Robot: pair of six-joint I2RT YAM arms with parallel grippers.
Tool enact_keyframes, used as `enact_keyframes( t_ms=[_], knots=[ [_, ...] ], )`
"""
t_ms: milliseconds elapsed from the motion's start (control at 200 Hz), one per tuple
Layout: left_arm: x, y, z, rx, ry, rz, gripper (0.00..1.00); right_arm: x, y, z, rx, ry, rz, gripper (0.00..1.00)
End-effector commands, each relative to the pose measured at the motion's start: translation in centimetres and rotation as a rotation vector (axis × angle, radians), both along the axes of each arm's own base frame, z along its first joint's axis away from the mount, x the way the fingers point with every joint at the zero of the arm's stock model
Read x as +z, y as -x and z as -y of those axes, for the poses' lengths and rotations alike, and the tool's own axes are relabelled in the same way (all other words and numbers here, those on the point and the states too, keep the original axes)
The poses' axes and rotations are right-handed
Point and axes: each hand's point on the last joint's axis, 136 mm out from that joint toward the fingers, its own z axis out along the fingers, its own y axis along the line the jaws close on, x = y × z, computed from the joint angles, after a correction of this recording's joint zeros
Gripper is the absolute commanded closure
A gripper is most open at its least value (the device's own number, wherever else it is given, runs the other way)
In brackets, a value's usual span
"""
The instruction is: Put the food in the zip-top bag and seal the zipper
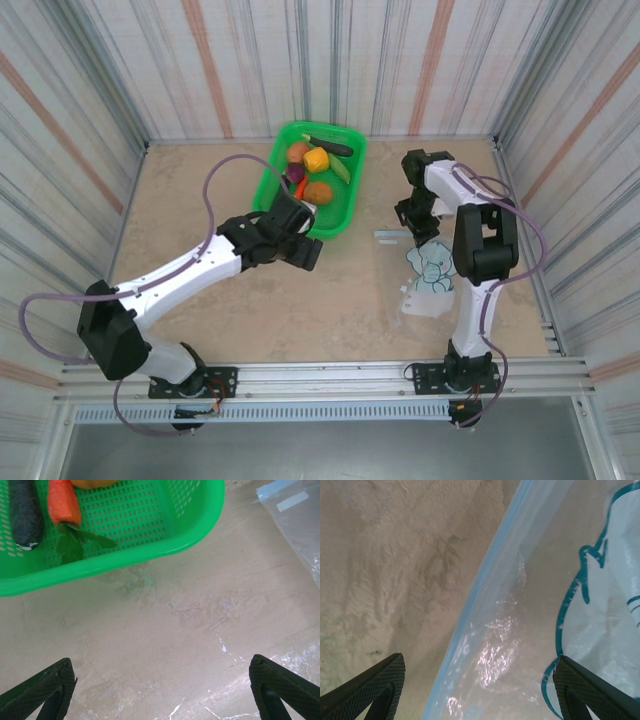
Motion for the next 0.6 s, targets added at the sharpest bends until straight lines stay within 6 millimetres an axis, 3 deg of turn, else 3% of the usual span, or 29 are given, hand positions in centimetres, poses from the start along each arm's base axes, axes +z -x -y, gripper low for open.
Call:
enact_keyframes(
  t_ms=[0, 90, 205, 336, 461, 596],
  knots=[
    [0.9, -0.4, -0.3, 0.005, -0.002, 0.035, 0.07, -0.7, 0.1, -0.4, -0.047, 0.0, -0.04, 0.2],
    [0.9, 0.0, 0.4, -0.019, 0.031, 0.014, 0.07, -1.8, -0.6, -1.1, -0.025, -0.037, -0.038, 0.21],
    [0.5, 0.3, 1.0, -0.041, 0.047, -0.016, 0.08, -2.2, -1.1, -1.4, 0.002, -0.028, -0.03, 0.35],
    [0.5, 0.2, 0.7, -0.032, 0.034, -0.01, 0.08, -2.5, -0.9, -1.3, 0.004, -0.007, -0.032, 0.43],
    [0.7, -0.1, 0.3, -0.014, 0.018, 0.01, 0.08, -2.3, -0.2, -1.1, -0.005, -0.006, -0.04, 0.61],
    [0.6, -0.2, 0.1, -0.008, 0.01, 0.012, 0.08, -0.6, 0.0, -1.1, 0.012, 0.001, 0.0, 0.81]
  ],
)
